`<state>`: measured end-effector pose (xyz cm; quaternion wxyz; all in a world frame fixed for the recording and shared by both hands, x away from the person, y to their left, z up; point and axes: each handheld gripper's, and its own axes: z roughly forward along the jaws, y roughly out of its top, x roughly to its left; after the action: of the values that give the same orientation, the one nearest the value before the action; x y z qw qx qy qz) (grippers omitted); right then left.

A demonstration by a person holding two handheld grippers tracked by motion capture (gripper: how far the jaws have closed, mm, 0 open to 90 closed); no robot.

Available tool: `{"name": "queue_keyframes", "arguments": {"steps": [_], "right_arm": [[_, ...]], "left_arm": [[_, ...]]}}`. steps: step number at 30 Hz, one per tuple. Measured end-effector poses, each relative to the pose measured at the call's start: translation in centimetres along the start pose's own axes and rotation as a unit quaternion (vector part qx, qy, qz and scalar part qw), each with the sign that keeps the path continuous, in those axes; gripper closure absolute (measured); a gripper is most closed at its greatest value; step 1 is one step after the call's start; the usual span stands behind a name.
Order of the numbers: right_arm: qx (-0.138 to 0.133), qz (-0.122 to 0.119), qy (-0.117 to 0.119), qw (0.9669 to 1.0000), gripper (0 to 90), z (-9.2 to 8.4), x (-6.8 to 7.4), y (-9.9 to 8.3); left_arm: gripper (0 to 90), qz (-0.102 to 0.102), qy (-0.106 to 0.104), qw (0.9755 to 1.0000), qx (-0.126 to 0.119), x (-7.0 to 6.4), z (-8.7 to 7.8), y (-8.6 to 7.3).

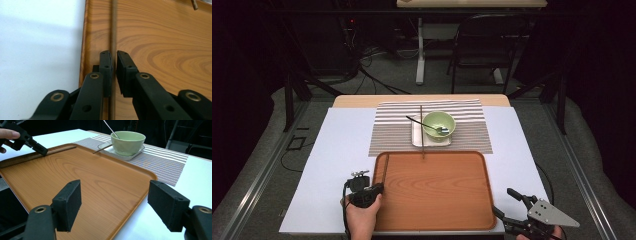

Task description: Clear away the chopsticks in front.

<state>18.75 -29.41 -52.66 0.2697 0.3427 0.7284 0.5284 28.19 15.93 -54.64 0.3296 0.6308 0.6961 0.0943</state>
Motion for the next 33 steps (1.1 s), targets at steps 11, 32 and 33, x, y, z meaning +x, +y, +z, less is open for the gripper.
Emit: {"name": "queue_keyframes", "arguments": {"steps": [11,32,33], "right_arm": [[0.0,0.003,0.0,1.0,26.8,0.04,0.01,0.0],[0.001,0.004,0.001,1.0,26.8,0.06,-0.01,0.0],[0.001,0.004,0.001,1.0,26.8,0.06,-0.01,0.0]], "left_arm": [[84.6,0.0,0.011,0.9999,-0.004,0.05,-0.05,-0.02],[77.2,-0.005,0.0,0.9999,-0.011,-0.02,-0.62,0.59],[76.5,-0.005,0.0,0.9999,-0.011,-0.02,-0.62,0.59]]}}
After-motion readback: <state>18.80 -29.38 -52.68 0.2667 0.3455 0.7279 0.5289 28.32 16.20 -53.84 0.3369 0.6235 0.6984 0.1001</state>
